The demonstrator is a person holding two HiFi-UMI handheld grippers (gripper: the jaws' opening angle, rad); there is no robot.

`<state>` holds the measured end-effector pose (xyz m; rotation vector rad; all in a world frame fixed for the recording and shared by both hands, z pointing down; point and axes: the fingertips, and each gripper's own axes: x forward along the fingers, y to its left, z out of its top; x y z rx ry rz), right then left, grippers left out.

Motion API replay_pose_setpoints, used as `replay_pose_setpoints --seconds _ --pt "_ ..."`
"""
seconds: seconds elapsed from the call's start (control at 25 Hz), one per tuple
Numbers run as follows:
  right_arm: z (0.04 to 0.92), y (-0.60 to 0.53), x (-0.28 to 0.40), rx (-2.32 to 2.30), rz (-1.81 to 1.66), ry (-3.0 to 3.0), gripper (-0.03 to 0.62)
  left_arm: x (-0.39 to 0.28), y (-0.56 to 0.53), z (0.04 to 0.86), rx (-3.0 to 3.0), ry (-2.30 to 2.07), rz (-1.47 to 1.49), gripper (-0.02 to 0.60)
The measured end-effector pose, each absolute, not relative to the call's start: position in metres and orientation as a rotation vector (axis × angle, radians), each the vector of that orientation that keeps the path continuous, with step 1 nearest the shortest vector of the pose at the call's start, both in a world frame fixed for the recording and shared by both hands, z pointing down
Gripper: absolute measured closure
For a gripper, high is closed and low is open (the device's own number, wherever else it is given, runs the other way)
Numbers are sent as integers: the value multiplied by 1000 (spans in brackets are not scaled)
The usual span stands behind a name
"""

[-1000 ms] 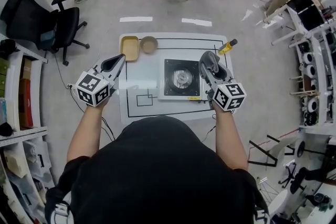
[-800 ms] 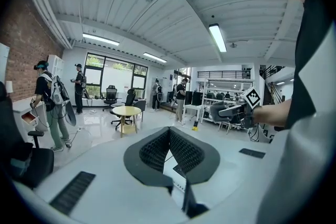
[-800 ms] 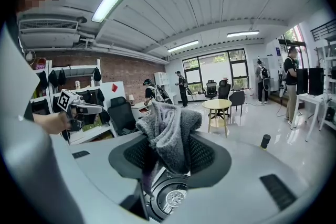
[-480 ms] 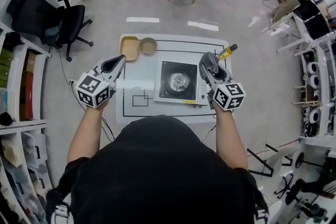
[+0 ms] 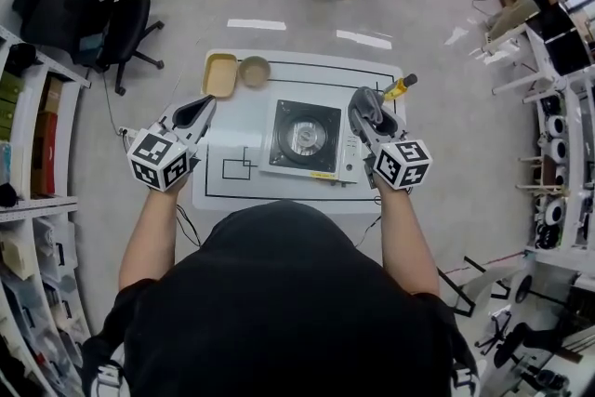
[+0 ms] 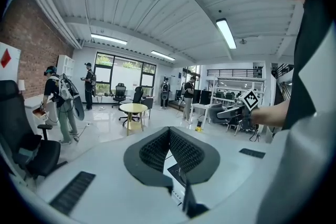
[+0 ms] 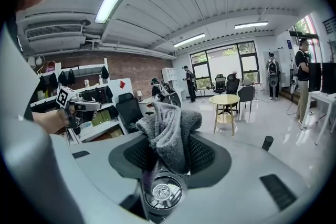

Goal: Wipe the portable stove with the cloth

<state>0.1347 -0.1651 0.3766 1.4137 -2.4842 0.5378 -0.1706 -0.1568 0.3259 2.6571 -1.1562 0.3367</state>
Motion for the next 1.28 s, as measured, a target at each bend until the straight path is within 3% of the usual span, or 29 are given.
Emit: replay_pose_setpoints --seconds 0.72,1.28 --pt "491 -132 149 1168 696 -2337 396 -152 -153 370 2594 -1126 390 558" --pt "573 -63 133 845 614 -2192 396 -140 -147 399 2584 -1056 432 558"
